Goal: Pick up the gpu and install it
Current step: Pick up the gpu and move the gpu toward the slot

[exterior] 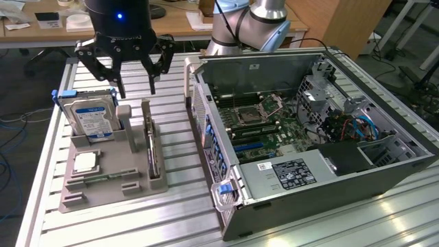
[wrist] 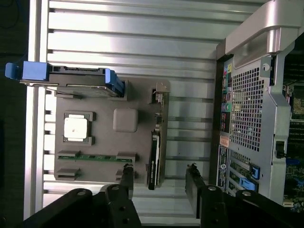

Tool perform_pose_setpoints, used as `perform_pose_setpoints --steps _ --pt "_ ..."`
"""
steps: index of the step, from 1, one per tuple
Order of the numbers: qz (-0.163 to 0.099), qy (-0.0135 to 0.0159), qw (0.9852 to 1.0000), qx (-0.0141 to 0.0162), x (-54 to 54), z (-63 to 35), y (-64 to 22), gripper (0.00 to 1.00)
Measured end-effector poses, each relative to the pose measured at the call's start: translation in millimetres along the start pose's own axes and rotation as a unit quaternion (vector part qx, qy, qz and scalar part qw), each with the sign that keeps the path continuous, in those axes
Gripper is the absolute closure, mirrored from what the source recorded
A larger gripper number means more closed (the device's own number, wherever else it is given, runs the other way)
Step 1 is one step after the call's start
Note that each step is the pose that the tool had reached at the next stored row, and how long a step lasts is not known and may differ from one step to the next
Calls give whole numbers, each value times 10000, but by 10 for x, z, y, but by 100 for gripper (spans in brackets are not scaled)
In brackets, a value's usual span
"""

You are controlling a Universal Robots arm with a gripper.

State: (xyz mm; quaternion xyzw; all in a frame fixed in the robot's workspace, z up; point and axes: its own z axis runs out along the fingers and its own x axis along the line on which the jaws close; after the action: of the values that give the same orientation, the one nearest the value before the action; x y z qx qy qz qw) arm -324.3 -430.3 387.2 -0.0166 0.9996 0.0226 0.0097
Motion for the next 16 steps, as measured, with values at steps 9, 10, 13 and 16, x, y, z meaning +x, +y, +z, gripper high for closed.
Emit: perform_pose_setpoints --steps 9,10,13,16 --pt "87 -10 10000 2 3 120 -5 35" --pt "89 -10 10000 2 3 138 -6 35" --pt "90 -10 10000 3 4 191 -8 35" --pt "73 -7 10000 2 5 247 -10 35"
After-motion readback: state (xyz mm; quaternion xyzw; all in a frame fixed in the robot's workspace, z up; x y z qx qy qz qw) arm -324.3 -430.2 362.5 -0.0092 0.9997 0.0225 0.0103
